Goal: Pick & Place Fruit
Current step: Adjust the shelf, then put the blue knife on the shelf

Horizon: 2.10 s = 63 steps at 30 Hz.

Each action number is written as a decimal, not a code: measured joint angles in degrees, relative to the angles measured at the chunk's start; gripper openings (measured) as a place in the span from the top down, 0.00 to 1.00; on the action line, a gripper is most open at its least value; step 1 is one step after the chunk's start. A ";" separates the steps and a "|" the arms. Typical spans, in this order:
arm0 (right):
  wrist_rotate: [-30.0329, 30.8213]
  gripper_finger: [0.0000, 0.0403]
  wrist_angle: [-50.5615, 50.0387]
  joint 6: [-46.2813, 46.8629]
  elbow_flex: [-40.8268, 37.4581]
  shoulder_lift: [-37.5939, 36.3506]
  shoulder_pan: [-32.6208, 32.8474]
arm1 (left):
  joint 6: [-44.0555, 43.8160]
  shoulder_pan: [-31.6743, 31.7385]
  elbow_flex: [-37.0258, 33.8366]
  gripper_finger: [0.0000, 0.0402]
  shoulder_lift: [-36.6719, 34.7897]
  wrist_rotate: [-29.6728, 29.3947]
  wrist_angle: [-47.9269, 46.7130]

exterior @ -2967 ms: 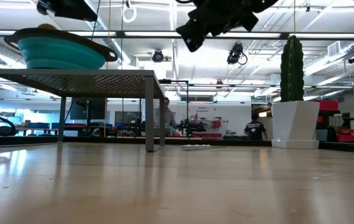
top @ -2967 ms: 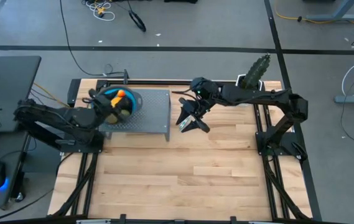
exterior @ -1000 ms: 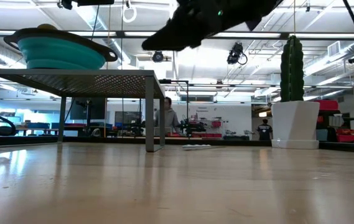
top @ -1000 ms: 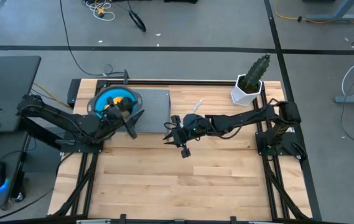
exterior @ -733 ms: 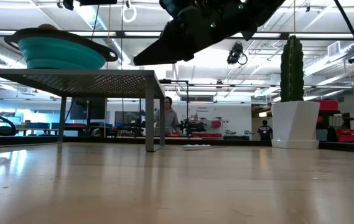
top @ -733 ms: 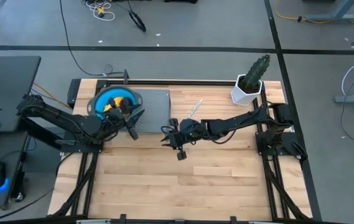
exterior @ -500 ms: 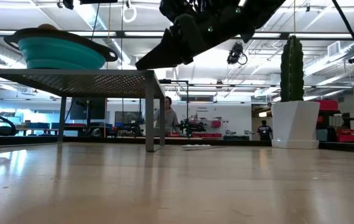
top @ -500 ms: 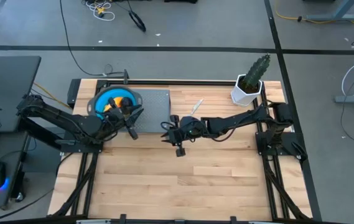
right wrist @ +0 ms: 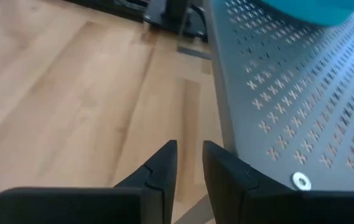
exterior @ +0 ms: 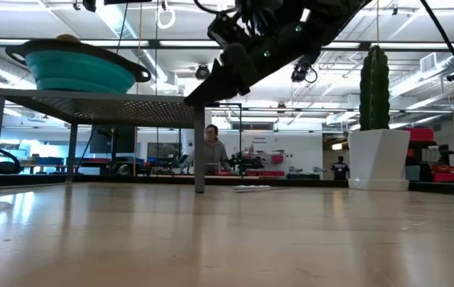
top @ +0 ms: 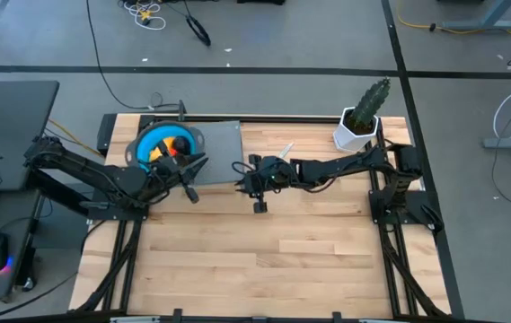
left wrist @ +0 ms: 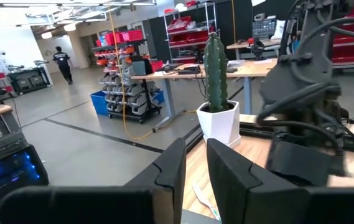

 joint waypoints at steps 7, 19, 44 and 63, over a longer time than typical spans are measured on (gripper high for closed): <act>0.00 0.79 -0.59 -0.14 0.00 0.00 -3.61 | -0.02 0.00 0.00 0.82 0.00 -0.04 0.00; -2.96 0.79 0.11 -0.52 0.00 0.00 -9.04 | -0.02 0.00 0.00 0.82 0.00 0.07 -0.01; -3.45 0.79 5.59 -2.54 -0.04 4.02 -11.78 | 0.13 0.04 0.00 0.82 -0.02 0.01 -0.78; -11.80 0.79 6.74 -3.50 -0.04 4.02 -11.69 | 0.39 0.00 0.00 0.82 -0.02 -0.06 -0.70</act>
